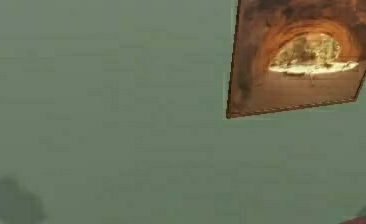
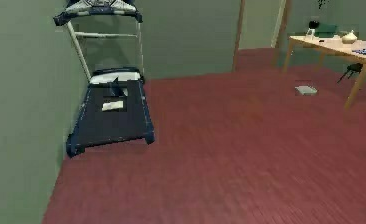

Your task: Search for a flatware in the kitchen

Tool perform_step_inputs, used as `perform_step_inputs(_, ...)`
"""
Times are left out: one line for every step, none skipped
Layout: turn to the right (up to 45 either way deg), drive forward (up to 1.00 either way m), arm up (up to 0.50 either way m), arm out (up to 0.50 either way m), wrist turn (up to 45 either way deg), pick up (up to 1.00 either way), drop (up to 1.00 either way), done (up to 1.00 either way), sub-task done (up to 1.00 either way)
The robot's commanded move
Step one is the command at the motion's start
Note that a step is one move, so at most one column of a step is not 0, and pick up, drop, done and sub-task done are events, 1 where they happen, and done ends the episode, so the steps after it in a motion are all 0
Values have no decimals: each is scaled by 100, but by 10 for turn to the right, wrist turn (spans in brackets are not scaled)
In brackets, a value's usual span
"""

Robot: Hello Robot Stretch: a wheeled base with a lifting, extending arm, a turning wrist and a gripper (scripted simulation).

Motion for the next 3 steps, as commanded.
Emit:
perform_step_inputs(450,0,0,0,0,0,0,0,0)
perform_step_inputs(450,0,0,0,0,0,0,0,0)
perform_step_inputs(180,0,0,0,0,0,0,0,0)
